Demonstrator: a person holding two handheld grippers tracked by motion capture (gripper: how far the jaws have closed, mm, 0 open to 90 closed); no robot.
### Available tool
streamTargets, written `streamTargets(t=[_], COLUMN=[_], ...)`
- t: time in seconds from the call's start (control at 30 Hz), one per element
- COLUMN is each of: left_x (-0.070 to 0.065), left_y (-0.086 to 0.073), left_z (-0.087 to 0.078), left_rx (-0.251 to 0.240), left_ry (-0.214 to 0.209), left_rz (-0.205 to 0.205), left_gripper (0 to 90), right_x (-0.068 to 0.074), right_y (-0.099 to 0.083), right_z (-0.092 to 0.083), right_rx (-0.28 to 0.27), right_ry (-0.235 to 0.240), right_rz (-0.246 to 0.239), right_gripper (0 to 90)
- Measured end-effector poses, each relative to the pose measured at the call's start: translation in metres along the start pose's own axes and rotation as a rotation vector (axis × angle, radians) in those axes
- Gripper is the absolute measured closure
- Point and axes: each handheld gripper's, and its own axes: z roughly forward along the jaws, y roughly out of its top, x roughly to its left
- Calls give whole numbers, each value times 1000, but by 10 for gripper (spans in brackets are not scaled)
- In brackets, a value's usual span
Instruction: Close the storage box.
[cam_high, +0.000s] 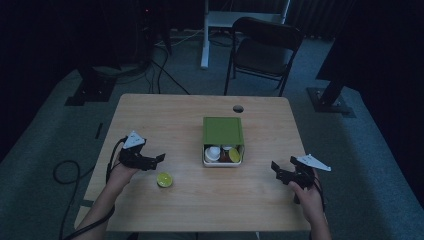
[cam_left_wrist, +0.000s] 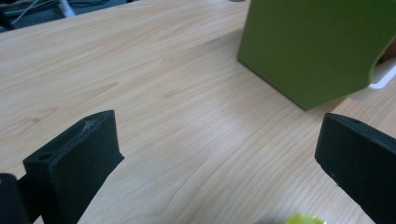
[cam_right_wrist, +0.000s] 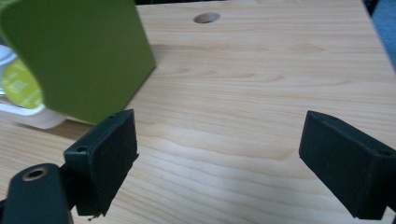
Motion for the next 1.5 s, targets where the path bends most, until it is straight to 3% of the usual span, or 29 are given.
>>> streamTargets(t=[0.4,0.6,0.7,1.1,1.33,1.5], left_x=[17,22,26,34,33,33], left_y=[-32,-48,-58,-88,-97,-102], left_z=[-16,-22,-26,-33,-39,-46], left_rx=[30,49,49,114,188,201], left_ry=[80,121,145,211,272,291], left_rz=[-53,-75,-108,-226,-253,-292], left_gripper=[1,1,1,1,1,1], right_x=[-17,-25,-28,-32,-35,-34], right_y=[-16,-23,-26,-40,-41,-41], right_z=[-12,-14,-15,-15,-15,-12], right_rx=[20,64,78,132,151,197], right_ry=[-113,-217,-258,-331,-369,-382], right_rz=[34,72,84,107,124,98], right_gripper=[111,111,111,111,112,111])
